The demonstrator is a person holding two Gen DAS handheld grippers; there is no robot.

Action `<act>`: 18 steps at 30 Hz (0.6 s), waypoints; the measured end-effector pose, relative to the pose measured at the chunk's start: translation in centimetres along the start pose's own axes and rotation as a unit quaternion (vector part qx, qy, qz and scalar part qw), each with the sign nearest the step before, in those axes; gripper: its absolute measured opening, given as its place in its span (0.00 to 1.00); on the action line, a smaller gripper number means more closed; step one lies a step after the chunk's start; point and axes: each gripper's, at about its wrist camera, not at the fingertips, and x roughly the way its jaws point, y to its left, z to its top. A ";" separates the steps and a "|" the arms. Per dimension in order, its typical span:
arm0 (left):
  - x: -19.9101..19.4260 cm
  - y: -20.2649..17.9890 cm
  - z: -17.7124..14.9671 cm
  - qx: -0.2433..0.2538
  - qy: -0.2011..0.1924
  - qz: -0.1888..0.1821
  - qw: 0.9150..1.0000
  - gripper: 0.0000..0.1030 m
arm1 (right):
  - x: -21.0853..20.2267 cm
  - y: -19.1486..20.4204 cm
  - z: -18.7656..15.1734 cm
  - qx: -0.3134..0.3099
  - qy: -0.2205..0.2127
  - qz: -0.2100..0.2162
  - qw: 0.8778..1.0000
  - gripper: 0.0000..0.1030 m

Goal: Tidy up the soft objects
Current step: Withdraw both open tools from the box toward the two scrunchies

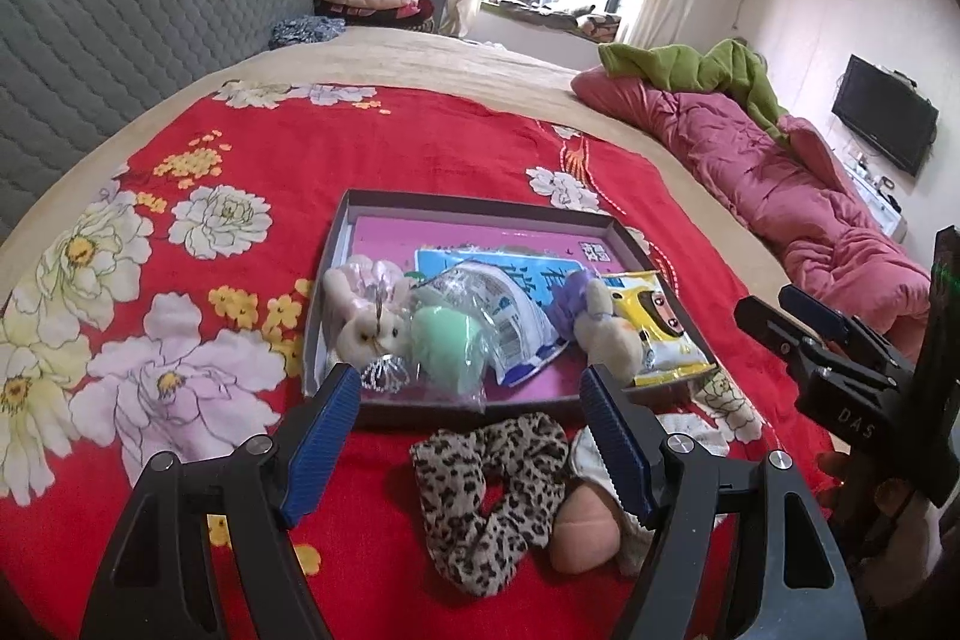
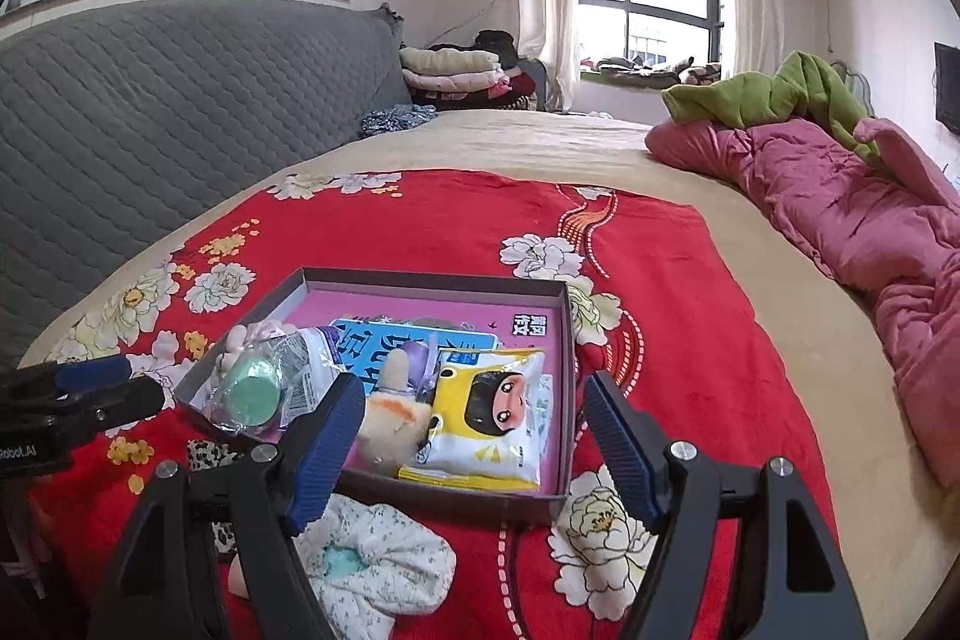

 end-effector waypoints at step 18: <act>-3.0 0.6 -2.7 -0.016 0.022 0.003 1.000 0.74 | -3.3 1.7 -2.2 -0.014 0.016 0.023 1.000 0.72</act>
